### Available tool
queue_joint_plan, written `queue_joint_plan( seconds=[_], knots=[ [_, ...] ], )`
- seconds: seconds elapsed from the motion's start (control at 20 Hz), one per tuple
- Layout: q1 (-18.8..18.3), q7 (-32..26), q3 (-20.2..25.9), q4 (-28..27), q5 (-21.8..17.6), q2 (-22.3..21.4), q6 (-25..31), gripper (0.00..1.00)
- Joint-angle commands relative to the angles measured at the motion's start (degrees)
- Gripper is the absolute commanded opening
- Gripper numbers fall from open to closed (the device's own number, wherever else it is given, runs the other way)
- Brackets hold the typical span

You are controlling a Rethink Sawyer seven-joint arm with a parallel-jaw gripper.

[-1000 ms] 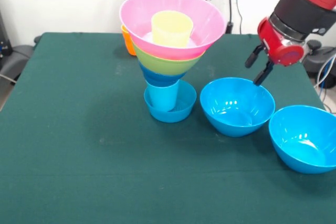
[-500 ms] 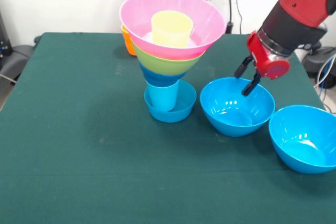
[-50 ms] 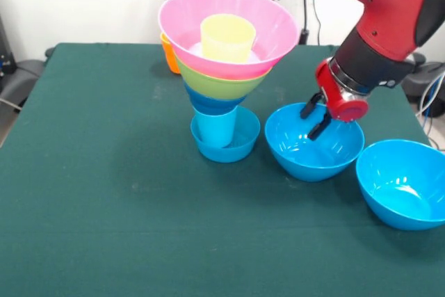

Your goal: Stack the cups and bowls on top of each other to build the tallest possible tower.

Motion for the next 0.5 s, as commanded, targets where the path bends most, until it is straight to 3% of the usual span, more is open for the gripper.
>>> queue_joint_plan(
  seconds=[0.05,0.5],
  knots=[
    [-1.16,11.16,5.39,-3.27,1.70,1.35,-1.07,0.00],
    [-0.75,10.34,5.93,-1.25,1.54,-0.44,-0.46,0.00]
  ],
)
